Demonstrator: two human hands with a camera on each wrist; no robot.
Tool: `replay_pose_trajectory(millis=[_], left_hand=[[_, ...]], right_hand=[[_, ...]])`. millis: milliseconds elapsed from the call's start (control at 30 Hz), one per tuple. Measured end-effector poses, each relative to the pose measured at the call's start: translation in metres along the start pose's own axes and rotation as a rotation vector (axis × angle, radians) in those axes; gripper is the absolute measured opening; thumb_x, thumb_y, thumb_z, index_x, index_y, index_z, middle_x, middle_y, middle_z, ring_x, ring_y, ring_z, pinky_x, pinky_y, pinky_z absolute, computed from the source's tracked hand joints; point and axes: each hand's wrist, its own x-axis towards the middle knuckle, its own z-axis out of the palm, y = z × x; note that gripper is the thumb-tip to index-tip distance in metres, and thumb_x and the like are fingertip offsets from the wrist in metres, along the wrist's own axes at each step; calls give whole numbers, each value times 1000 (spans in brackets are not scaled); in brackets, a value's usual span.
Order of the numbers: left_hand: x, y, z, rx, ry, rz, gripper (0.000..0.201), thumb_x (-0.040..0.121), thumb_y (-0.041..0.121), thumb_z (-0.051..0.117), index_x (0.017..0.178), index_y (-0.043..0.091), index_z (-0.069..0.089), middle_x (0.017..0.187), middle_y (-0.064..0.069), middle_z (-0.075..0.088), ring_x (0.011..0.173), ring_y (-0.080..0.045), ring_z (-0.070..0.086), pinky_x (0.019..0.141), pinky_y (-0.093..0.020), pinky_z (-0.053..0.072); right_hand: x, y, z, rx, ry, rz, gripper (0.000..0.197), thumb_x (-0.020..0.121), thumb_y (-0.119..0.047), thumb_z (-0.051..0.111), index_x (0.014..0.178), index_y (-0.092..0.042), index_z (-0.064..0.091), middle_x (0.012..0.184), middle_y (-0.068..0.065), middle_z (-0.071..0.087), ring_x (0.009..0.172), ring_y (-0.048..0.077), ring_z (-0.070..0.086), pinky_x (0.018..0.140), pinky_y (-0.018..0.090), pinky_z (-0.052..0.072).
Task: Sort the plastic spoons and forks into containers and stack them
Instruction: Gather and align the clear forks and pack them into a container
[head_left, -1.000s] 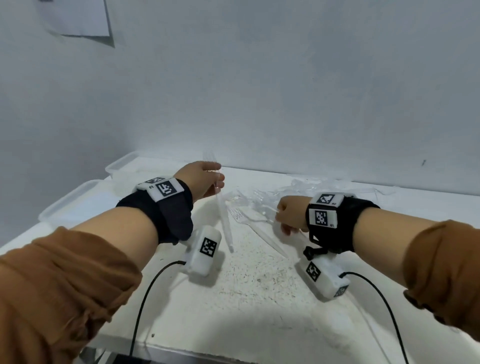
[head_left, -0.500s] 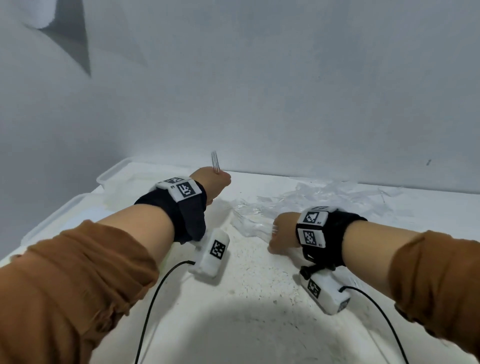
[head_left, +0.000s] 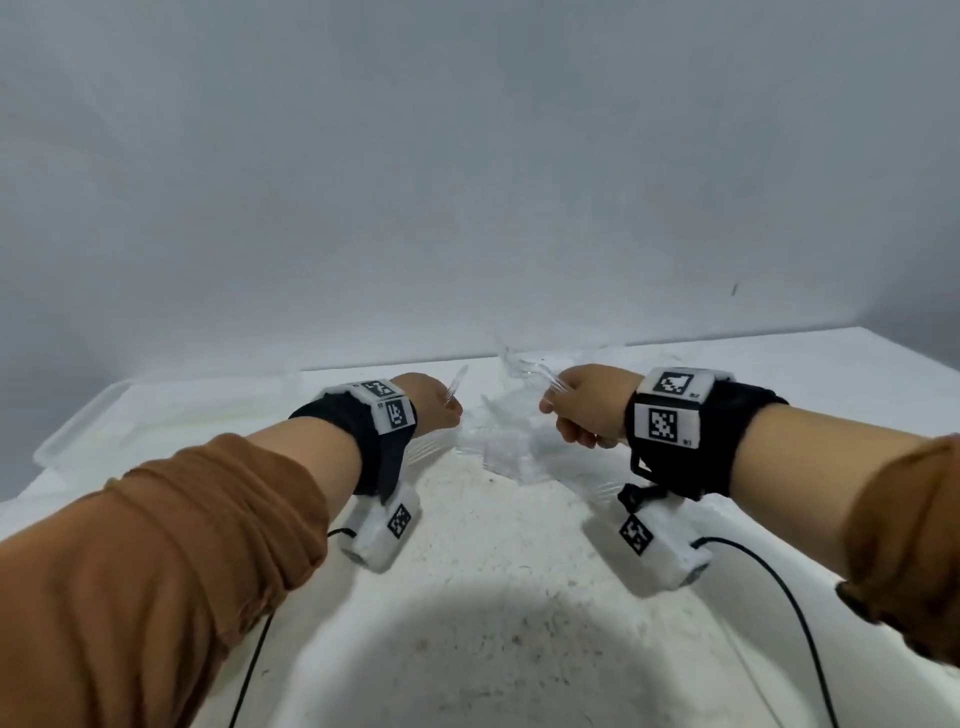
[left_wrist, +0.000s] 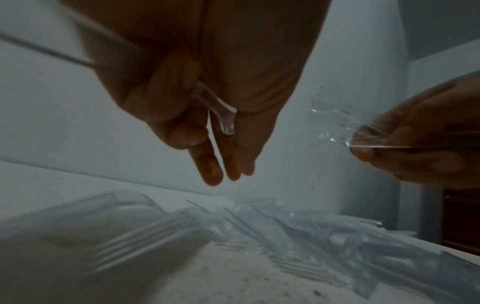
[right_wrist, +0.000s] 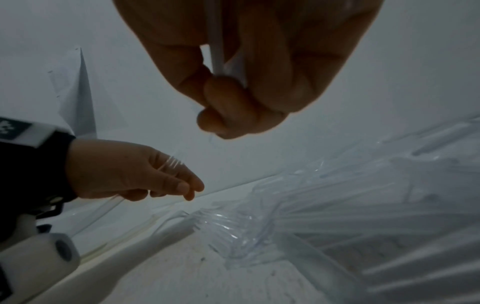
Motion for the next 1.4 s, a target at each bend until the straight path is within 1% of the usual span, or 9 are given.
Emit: replay_pose_trajectory(millis=[100, 233, 533, 900, 1067, 1167, 1267, 1333, 1400], left_hand=[[0, 13, 5, -40, 6, 101, 25, 91, 33, 55, 115, 28, 62, 120, 1, 58, 113, -18, 52, 93, -24, 37], [4, 31, 18, 33, -52, 174, 36, 92, 38, 54, 125, 24, 57, 132, 2, 54, 122, -17, 49, 99, -24, 35], [16, 68, 34, 147, -77, 297, 36, 91, 33, 56, 127, 23, 57, 129, -1, 56, 115, -20, 54, 89, -24, 40], [16, 74, 35, 228, -68, 288, 30, 92, 26, 55, 121, 16, 58, 126, -3, 58, 116, -21, 53, 88, -24, 38], [12, 72, 37, 227, -49, 297, 25, 91, 22, 54, 116, 18, 60, 123, -2, 59, 112, -20, 55, 81, -22, 37], [10, 67, 35, 249, -68, 299, 31, 91, 24, 55, 122, 20, 57, 127, -2, 56, 115, -20, 54, 81, -21, 35], [8, 61, 33, 263, -67, 290, 33, 89, 24, 58, 122, 20, 57, 127, -3, 56, 114, -21, 54, 80, -21, 36], [8, 56, 34, 263, -58, 292, 33, 88, 24, 59, 121, 19, 57, 127, -3, 56, 113, -21, 55, 79, -21, 36], [8, 52, 34, 274, -76, 292, 33, 89, 25, 59, 121, 18, 57, 125, -2, 57, 113, -20, 54, 80, -21, 35]], right_hand=[[-1, 11, -1, 136, 19, 48, 15, 95, -8, 37, 84, -8, 48, 62, 6, 51, 44, 16, 44, 42, 21, 35], [-5, 29, -5, 264, 115, 95, 24, 88, 2, 33, 96, -16, 47, 72, 9, 45, 46, 17, 39, 41, 21, 30], [-21, 60, -12, 54, 212, 71, 8, 95, -21, 40, 95, -17, 47, 67, -2, 42, 51, 12, 35, 43, 20, 28], [-27, 71, -12, 170, 216, 79, 6, 95, -17, 43, 92, -14, 48, 61, 1, 40, 44, 12, 33, 31, 11, 24], [-29, 69, -15, -10, 229, 76, 20, 92, -19, 48, 102, -6, 59, 63, -1, 45, 46, 11, 38, 29, 11, 27], [-29, 72, -16, -77, 222, 75, 25, 90, -19, 54, 109, -7, 64, 79, 4, 60, 54, 10, 44, 40, 11, 34], [-23, 73, -10, -169, 179, 94, 27, 85, -20, 61, 109, -10, 67, 109, 6, 68, 87, 16, 61, 73, 22, 48], [-15, 74, -3, -273, 133, 128, 31, 84, -23, 64, 108, -3, 65, 111, 10, 67, 101, 23, 63, 86, 31, 49], [-9, 72, 2, -381, 83, 158, 29, 83, -32, 67, 87, -4, 60, 96, 9, 64, 91, 24, 61, 78, 30, 48]])
